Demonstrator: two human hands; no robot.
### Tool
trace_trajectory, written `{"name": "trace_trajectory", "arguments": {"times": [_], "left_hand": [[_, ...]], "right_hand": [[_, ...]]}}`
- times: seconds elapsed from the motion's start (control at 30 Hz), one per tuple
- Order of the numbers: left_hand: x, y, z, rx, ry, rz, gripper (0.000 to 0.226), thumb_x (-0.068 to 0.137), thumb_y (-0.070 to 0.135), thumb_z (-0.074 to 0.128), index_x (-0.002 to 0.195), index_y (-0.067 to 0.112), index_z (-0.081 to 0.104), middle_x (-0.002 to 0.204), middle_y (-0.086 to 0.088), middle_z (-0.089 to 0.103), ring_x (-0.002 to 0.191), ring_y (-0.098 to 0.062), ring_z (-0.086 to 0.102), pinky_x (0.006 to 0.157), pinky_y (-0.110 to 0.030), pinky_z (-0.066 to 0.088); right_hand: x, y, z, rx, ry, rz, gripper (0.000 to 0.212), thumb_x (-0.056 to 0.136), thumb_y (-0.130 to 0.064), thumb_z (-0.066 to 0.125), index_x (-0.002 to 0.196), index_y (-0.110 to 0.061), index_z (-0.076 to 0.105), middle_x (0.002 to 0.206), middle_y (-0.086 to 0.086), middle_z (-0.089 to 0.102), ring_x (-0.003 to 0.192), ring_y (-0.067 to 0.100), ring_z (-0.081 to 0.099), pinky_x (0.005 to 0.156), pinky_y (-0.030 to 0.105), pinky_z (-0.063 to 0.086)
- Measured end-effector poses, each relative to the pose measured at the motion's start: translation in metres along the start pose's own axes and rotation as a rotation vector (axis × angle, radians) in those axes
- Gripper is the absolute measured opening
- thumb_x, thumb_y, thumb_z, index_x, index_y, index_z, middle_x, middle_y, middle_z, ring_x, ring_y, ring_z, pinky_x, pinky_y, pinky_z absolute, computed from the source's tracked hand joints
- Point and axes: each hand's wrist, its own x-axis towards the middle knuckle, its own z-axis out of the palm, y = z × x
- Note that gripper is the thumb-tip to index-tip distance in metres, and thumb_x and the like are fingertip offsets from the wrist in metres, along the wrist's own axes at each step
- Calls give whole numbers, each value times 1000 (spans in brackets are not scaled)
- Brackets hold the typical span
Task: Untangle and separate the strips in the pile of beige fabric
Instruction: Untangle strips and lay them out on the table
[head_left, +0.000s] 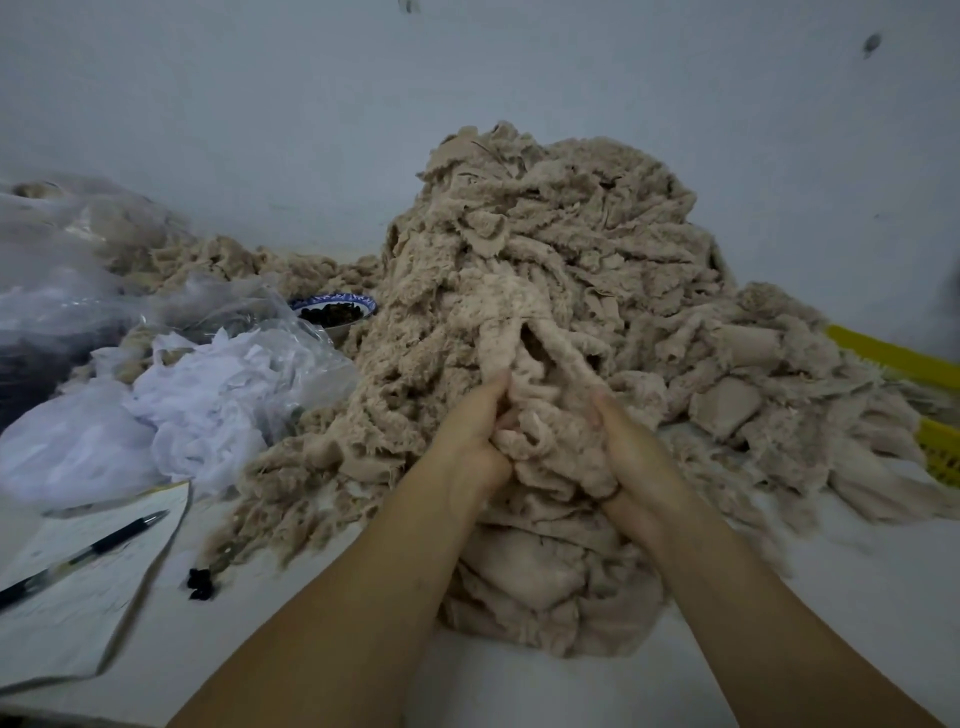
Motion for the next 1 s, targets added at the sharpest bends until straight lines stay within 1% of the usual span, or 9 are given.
{"name": "trace_trajectory", "arguments": {"times": [0.1, 0.23, 0.37, 0.47, 0.57, 0.63, 0.7, 0.87, 1.0], "left_hand": [[3, 6, -10, -179, 44, 29, 33, 101, 18, 51, 71, 8, 61, 38, -1, 43, 27, -8, 32, 35, -20, 40], [4, 38, -50, -341, 94, 124, 38, 91, 5, 47, 59, 3, 67, 61, -13, 65, 51, -23, 63, 52, -31, 54], [11, 54, -60, -327, 113, 182, 28, 98, 31, 56, 104, 9, 73, 104, -15, 73, 102, -31, 68, 89, -50, 55], [9, 45, -50, -288, 18, 157, 34, 96, 45, 58, 101, 13, 70, 68, -9, 68, 62, -24, 69, 59, -38, 59], [6, 37, -52, -237, -192, 127, 38, 92, 46, 60, 113, 15, 69, 69, -1, 61, 52, -14, 56, 61, -24, 52], [1, 30, -50, -211, -381, 110, 35, 90, 39, 62, 115, 15, 64, 59, 1, 58, 39, -7, 43, 44, -16, 43], [-5, 24, -45, -187, -506, 105, 34, 90, 31, 62, 121, 18, 55, 58, 2, 57, 33, -3, 31, 34, -13, 27], [-10, 18, -35, -187, -522, 99, 33, 91, 23, 61, 121, 11, 67, 83, -4, 64, 50, -8, 49, 62, -13, 47], [-13, 5, -27, -122, -618, 92, 27, 92, 28, 56, 107, 10, 69, 108, -12, 73, 35, -4, 47, 32, -15, 36]], "right_hand": [[1, -7, -3, 232, 76, 80, 42, 103, -41, 48, 125, -11, 66, 117, 16, 71, 99, 31, 72, 75, 42, 62], [4, -15, -9, 333, 117, 81, 37, 102, -38, 50, 114, -6, 65, 97, 12, 75, 73, 27, 75, 56, 34, 60], [10, -18, -18, 328, 81, 73, 43, 100, -47, 52, 108, -9, 70, 93, 12, 77, 77, 27, 76, 63, 37, 60], [8, -17, -15, 274, 49, 82, 36, 95, -43, 60, 88, -14, 80, 90, 11, 77, 78, 28, 76, 67, 42, 60], [8, -25, -22, 369, 3, 67, 36, 95, -31, 61, 66, -16, 74, 66, 3, 72, 56, 16, 71, 51, 29, 56], [12, -37, -29, 616, -16, -2, 23, 101, -29, 54, 93, -13, 69, 68, 2, 70, 54, 11, 68, 48, 21, 53], [19, -45, -36, 745, -27, -79, 43, 103, -38, 48, 132, -7, 54, 108, 11, 70, 86, 17, 74, 67, 26, 58], [10, -19, -15, 96, -235, -98, 53, 99, -54, 46, 138, -18, 52, 133, 5, 64, 115, 17, 65, 91, 32, 50], [-7, 14, 30, -256, -475, -133, 50, 82, -71, 57, 113, -35, 72, 120, -1, 72, 116, 14, 65, 101, 41, 49]]}}
